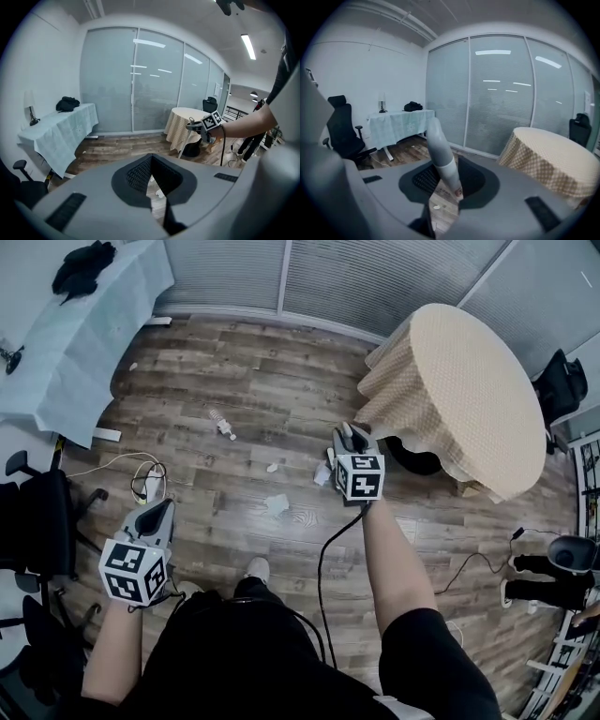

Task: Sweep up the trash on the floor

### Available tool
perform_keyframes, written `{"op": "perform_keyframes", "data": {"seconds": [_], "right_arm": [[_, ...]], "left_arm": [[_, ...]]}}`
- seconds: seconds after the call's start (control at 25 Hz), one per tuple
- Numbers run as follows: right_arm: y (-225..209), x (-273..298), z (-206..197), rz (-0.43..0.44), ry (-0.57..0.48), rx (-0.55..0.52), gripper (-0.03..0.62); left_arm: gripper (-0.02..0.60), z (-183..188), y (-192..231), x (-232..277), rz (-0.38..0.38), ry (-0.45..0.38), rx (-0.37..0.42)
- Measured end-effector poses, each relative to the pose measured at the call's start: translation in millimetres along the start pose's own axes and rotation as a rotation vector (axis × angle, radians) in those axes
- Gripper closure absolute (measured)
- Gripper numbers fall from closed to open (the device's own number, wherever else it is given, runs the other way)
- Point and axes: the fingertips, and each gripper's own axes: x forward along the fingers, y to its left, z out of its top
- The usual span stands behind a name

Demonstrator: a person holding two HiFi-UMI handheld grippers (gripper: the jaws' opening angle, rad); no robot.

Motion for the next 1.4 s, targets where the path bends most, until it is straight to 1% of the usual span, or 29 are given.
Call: {"op": "perform_keyframes", "data": {"seconds": [0.08, 0.28, 0.56, 0.8, 0.96, 1.04, 1.12, 1.2, 1.4], "right_arm": [[15, -5, -1, 0.03, 0.002, -0.015, 0.483], [42, -23, -2, 0.086, -0.012, 0.003, 0.48], [79, -42, 7, 0.181, -0.021, 0.014, 0.479], [110, -69, 1, 0.2, -0.033, 0.043, 0.479], [124, -81, -4, 0.22, -0.036, 0.024, 0.477], [124, -84, -5, 0.209, -0.037, 0.001, 0.477], [116, -85, -3, 0.174, -0.043, -0.028, 0.48], [101, -85, 0, 0.127, -0.051, -0.041, 0.49], [53, -85, 9, 0.012, -0.059, -0.021, 0.494]], "left_arm": [[0.586, 0, -1, -1, -0.007, -0.005, 0.003], [0.586, -4, -4, -5, -0.028, -0.008, 0.005], [0.586, -4, -11, -7, -0.064, -0.018, 0.012], [0.586, -4, -8, -13, -0.069, -0.048, -0.005], [0.586, -6, -8, -13, -0.075, -0.055, -0.012], [0.586, -7, -7, -13, -0.073, -0.061, -0.021], [0.586, -7, -6, -12, -0.069, -0.067, -0.033], [0.586, -8, -6, -11, -0.065, -0.07, -0.04], [0.586, -4, -6, -8, -0.058, -0.077, -0.038]]}}
